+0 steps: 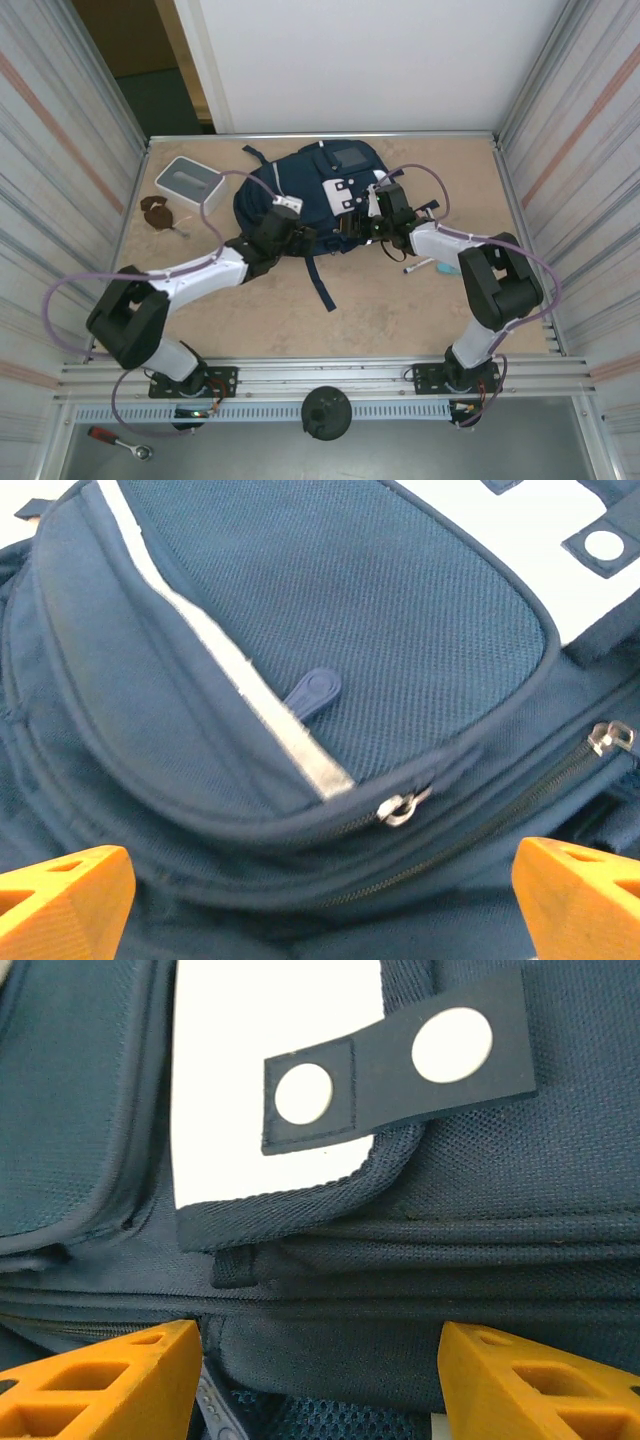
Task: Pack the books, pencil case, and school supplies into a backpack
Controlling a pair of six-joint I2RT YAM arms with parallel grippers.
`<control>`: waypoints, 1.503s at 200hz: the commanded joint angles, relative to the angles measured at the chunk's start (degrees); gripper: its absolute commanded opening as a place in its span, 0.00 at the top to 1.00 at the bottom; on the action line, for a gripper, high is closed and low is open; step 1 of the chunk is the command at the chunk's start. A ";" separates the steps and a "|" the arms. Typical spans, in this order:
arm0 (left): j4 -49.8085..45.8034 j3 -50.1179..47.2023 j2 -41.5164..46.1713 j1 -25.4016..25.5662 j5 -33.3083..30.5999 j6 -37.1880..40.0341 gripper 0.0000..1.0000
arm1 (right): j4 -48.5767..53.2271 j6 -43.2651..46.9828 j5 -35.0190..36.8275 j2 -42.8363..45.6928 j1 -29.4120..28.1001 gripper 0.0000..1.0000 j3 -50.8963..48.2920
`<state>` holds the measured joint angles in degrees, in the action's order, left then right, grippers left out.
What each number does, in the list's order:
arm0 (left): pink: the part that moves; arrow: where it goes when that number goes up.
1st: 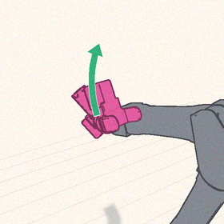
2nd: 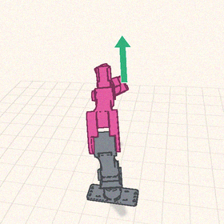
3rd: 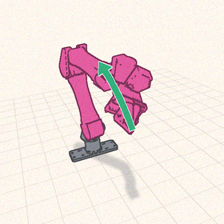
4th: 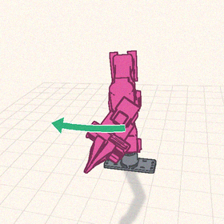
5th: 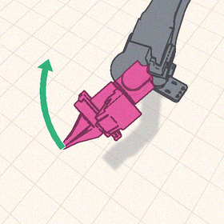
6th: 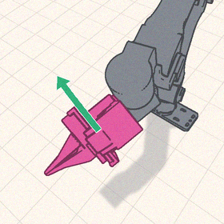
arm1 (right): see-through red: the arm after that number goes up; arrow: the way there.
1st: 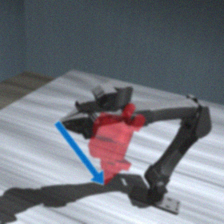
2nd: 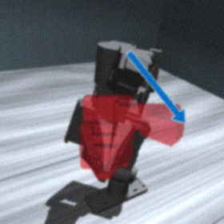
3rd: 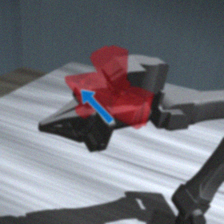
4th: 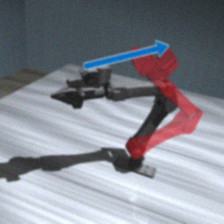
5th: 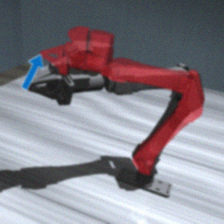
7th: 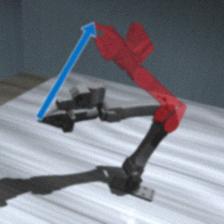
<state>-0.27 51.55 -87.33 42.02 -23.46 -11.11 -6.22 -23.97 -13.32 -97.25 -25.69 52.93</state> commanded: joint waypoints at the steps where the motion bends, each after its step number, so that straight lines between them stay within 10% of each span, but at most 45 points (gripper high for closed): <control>1: -0.40 4.44 -4.05 2.56 -9.18 2.09 0.01 | -2.81 -2.08 -1.56 -1.75 -0.32 0.37 -1.57; 108: 0.14 6.77 -10.63 2.12 -18.56 3.87 0.07 | -4.94 -1.88 -2.94 -3.46 0.09 0.38 -4.27; 300: 4.78 -2.50 -3.18 -6.67 12.56 2.65 0.71 | -2.92 -0.85 -2.98 -2.51 0.68 0.38 -4.41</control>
<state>3.46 47.09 -89.86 35.94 -15.35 -10.24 -13.61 -24.97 -15.22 -98.98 -25.39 49.74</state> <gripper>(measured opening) 0.316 0.621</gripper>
